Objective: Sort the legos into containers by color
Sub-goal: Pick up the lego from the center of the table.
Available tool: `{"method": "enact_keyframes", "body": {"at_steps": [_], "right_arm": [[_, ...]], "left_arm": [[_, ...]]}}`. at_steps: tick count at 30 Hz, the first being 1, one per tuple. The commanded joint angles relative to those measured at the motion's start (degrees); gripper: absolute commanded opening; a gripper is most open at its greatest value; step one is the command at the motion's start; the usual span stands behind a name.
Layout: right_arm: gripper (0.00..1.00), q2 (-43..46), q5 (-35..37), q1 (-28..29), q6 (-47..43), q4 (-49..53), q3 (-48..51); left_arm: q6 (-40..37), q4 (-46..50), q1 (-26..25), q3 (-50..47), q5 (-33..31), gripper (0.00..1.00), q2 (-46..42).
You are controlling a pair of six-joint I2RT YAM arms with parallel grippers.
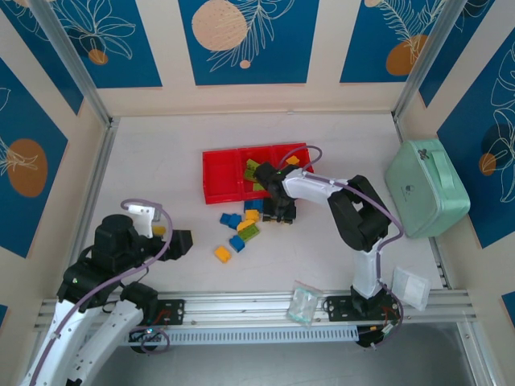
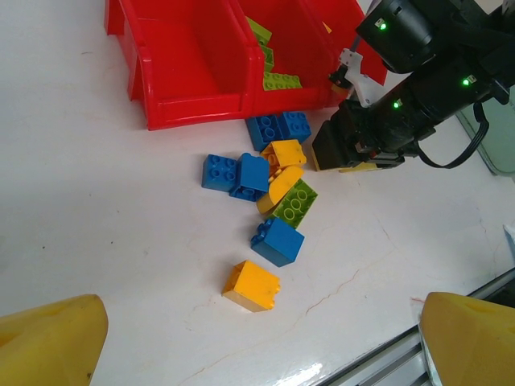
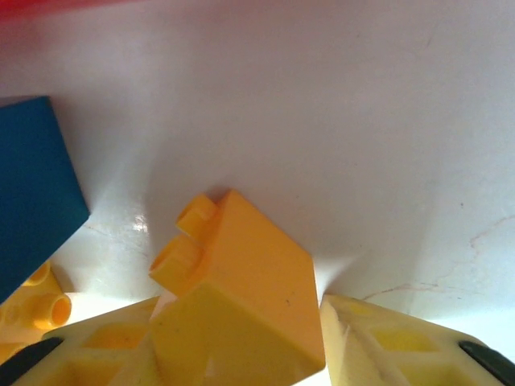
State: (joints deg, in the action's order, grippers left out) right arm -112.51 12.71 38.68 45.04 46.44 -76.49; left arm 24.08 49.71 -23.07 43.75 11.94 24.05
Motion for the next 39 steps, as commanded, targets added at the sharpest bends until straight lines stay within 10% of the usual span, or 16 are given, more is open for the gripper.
{"method": "enact_keyframes", "body": {"at_steps": [1, 39], "right_arm": [[0.46, -3.08, 3.09, 0.08, -3.3, -3.51, -1.33], [0.52, -8.75, 12.93, -0.19, -11.52, 0.61, -9.66]], "left_arm": [[-0.09, -1.02, -0.57, -0.24, 0.1, 0.99, -0.59], [0.16, -0.89, -0.57, -0.24, -0.38, 0.99, -0.1]]}}
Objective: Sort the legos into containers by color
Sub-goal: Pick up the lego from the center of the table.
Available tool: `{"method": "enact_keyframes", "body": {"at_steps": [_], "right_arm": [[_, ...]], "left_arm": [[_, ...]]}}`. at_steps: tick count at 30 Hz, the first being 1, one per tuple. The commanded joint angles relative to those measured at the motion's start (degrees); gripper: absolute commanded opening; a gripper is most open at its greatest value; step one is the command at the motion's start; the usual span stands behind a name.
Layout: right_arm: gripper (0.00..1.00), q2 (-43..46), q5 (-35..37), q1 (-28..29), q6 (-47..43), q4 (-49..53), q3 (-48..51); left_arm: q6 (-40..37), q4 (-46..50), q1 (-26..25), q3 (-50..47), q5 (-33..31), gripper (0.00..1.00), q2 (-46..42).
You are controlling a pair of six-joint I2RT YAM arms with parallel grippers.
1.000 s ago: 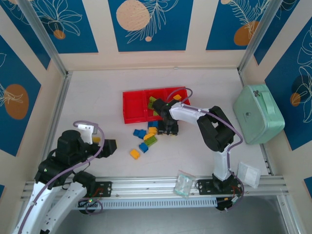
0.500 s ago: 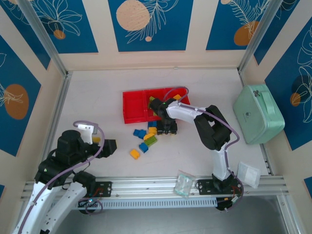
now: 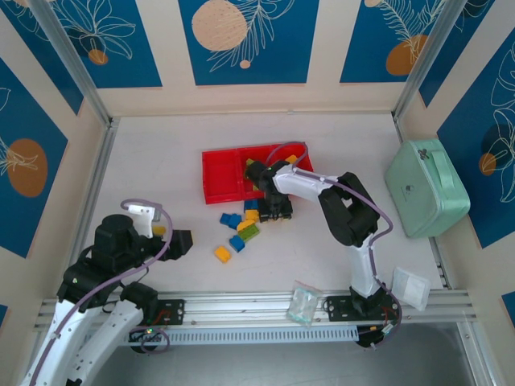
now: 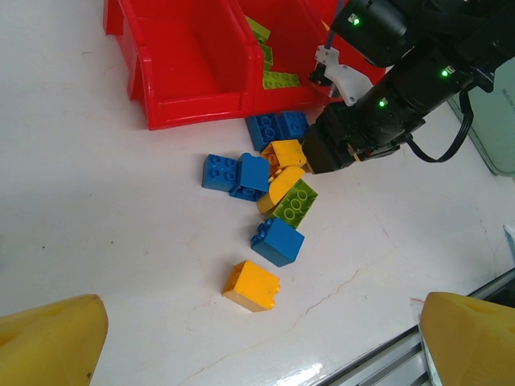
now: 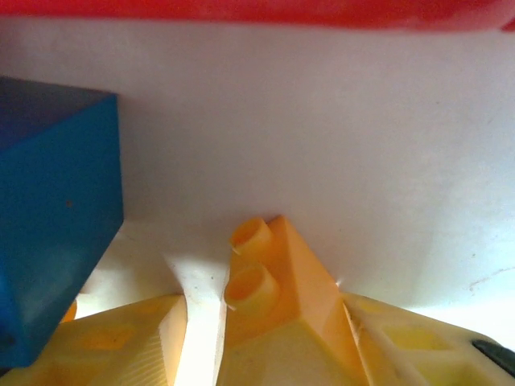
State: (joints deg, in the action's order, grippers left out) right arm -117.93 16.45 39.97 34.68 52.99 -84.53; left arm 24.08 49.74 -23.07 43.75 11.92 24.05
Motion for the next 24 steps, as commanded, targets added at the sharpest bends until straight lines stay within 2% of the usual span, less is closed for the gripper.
{"method": "enact_keyframes", "body": {"at_steps": [1, 11, 24], "right_arm": [[0.52, -3.65, 9.32, -1.45, -1.37, -5.65, -2.14], [0.49, -4.68, 10.41, -0.97, -2.15, -4.74, -3.58], [0.36, -3.7, 11.7, -0.5, -2.33, -4.11, -3.18]], "left_arm": [[0.17, -0.87, -0.57, -0.24, -0.34, 1.0, -0.16], [0.27, -0.87, -0.57, -0.24, -0.58, 0.99, -0.14], [0.24, -0.87, -0.57, -0.24, -0.55, 0.99, -0.08]]}}
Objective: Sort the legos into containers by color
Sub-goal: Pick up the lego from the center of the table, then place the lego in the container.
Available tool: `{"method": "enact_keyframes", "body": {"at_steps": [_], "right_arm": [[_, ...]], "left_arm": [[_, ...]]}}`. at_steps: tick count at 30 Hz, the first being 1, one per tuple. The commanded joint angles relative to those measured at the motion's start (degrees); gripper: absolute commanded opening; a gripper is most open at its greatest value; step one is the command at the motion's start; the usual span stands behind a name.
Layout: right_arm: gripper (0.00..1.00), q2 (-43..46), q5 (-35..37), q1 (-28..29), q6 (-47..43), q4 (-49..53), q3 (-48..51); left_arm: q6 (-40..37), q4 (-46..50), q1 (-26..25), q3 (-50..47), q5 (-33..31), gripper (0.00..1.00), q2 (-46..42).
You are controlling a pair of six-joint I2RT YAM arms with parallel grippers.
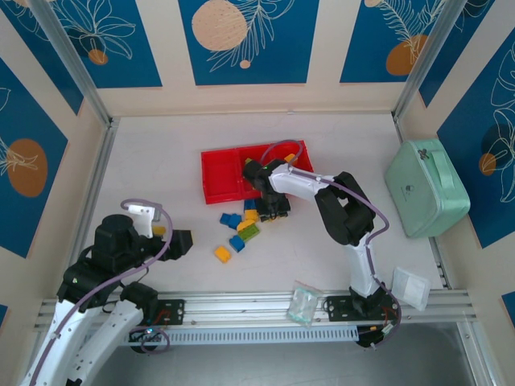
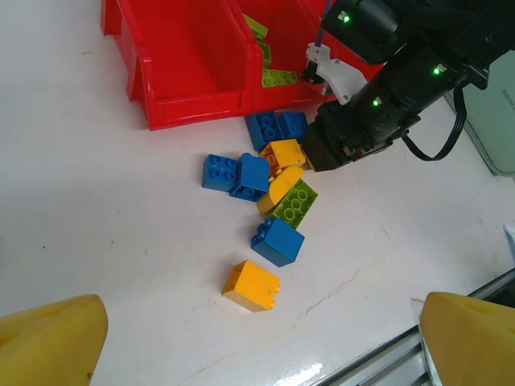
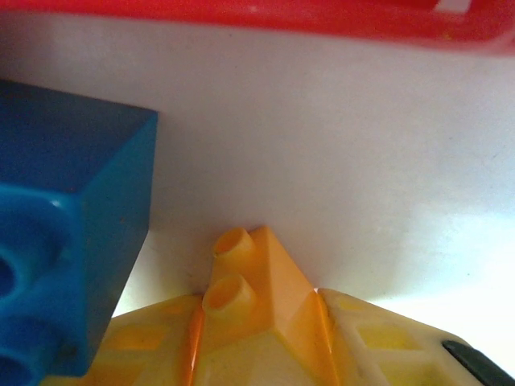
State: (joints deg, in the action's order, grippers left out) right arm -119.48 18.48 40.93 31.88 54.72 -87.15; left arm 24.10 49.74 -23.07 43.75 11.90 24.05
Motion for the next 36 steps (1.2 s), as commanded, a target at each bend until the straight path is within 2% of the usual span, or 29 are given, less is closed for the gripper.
{"method": "enact_keyframes", "body": {"at_steps": [1, 9, 18, 25, 30, 32, 36], "right_arm": [[0.36, -1.83, 9.73, -1.42, 0.35, -5.62, -0.63], [0.31, 3.89, 9.7, -2.07, -1.51, -3.36, -1.12], [0.31, 14.78, 2.39, -7.89, -7.05, -6.42, -1.59], [0.3, 13.27, -1.1, -14.49, -11.07, -7.16, -5.13], [0.29, 8.11, -4.75, -19.52, -12.82, -7.71, -9.8], [0.3, 5.75, -8.99, -21.29, -12.39, -8.3, -11.65], [0.31, 0.8, -12.61, -23.03, -12.66, -8.29, -17.09]], "left_arm": [[0.29, -0.87, -0.62, -0.24, -0.56, 0.99, -0.09], [0.22, -0.84, -0.57, -0.24, -0.65, 0.99, -0.15], [0.11, -0.87, -0.57, -0.24, -0.38, 0.99, 0.38], [0.16, -0.87, -0.57, -0.24, -0.48, 0.99, 0.56], [0.05, -0.78, -0.58, -0.15, -0.45, 0.99, 1.17], [0.07, -0.69, -0.56, -0.07, -0.6, 0.99, 1.17], [0.38, -0.53, -0.57, -0.07, -1.42, 0.99, 0.7]]}}
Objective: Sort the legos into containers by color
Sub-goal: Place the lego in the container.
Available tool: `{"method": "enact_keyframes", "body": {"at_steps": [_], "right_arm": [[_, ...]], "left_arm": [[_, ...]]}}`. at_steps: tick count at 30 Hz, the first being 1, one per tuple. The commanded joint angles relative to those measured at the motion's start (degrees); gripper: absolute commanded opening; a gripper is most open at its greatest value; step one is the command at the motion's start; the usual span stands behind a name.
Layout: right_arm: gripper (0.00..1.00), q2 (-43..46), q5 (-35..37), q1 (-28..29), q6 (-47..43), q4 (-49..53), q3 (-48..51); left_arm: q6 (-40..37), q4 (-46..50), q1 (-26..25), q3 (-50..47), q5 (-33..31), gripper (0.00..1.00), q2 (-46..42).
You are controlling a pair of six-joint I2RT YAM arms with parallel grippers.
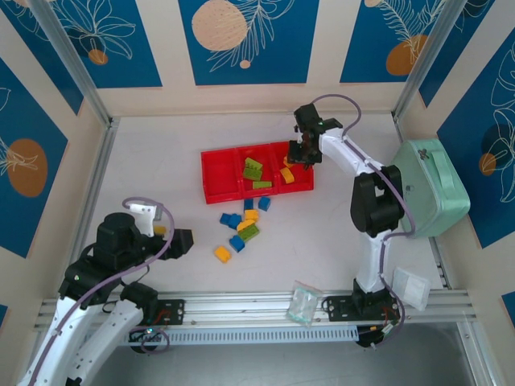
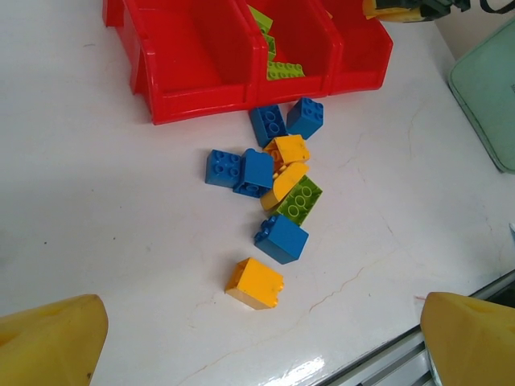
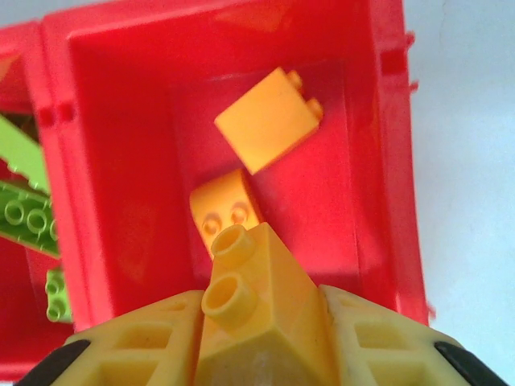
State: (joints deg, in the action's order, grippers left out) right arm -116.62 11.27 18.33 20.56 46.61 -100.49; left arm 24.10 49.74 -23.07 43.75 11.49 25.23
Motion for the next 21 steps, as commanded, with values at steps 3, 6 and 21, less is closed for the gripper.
{"method": "enact_keyframes", "body": {"at_steps": [3, 6, 21], "right_arm": [[0.32, -5.91, -6.34, -0.84, -1.58, 1.66, -9.1], [0.32, -8.83, -6.59, -1.01, -1.01, 3.37, -13.05], [0.81, 5.27, -10.39, 2.29, 1.81, 2.71, -1.77]], "left_arm": [[0.57, -0.39, -0.57, -0.07, -1.65, 0.99, -0.67], [0.68, -0.32, -0.57, 0.02, -1.79, 0.99, -0.36], [-0.81, -0.81, -0.56, 0.41, 2.0, 0.99, 4.65]]}}
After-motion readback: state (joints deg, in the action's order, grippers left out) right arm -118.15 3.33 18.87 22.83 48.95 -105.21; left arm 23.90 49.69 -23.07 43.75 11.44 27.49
